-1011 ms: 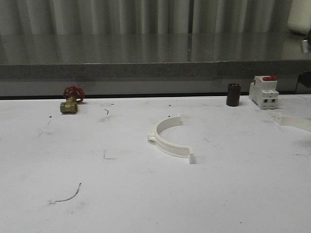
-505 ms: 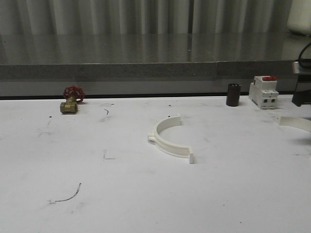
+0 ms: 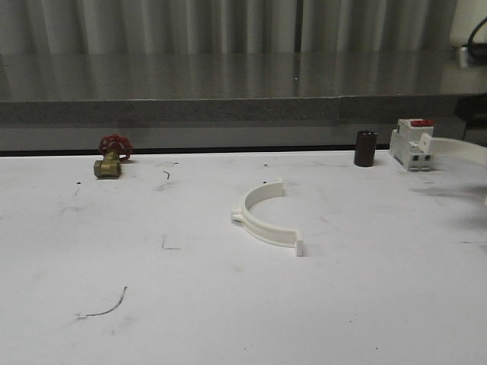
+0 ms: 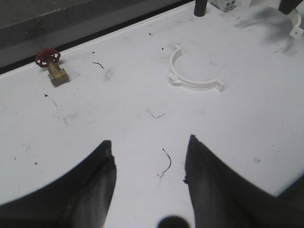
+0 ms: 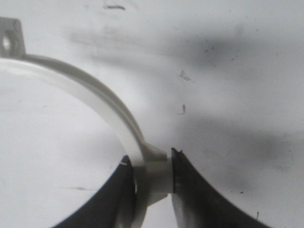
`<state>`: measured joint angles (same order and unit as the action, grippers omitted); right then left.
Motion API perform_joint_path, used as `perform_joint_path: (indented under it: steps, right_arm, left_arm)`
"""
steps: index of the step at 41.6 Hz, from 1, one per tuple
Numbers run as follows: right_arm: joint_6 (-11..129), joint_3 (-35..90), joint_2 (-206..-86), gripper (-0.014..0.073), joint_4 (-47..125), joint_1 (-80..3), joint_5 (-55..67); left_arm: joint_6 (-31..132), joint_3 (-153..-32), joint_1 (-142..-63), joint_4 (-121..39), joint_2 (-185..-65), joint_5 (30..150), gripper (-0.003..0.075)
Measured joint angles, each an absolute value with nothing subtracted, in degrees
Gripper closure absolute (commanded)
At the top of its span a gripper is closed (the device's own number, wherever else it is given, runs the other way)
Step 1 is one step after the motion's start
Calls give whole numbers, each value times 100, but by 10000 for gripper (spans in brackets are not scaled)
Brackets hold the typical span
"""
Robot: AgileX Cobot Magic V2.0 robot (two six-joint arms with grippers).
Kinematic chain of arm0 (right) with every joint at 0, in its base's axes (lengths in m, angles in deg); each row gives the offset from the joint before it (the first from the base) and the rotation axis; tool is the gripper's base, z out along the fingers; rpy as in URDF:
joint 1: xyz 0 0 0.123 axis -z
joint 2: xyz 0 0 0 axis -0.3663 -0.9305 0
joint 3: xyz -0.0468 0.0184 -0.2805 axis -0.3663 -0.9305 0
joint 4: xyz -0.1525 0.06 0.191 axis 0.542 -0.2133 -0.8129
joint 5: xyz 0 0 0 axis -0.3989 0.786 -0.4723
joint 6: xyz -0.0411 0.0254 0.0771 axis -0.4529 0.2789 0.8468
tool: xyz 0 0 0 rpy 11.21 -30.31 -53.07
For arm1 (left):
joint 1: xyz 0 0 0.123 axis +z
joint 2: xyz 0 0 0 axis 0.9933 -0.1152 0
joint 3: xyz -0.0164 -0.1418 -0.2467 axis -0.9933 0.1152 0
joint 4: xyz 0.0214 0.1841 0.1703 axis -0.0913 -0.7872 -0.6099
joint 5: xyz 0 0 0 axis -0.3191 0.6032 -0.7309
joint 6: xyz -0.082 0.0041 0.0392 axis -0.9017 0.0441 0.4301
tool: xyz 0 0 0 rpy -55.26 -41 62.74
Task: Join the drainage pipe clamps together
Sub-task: 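Lift the second clamp with the right gripper toward the first clamp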
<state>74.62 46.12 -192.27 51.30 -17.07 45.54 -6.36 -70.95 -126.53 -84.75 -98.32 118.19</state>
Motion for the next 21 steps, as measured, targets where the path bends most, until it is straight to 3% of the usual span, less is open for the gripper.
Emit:
perform_joint_path:
  steps: [9,21]
  right_arm:
    - [7529,4814,-18316,411,5130,-2293,4976]
    - [8853,5791,-18057,411,5246,-3355,6009]
  left_arm:
    - [-636,-7095,-12653,-8475,-9832,11819,386]
    - [-636,-7095,-12653,-8475,-9832,11819,386]
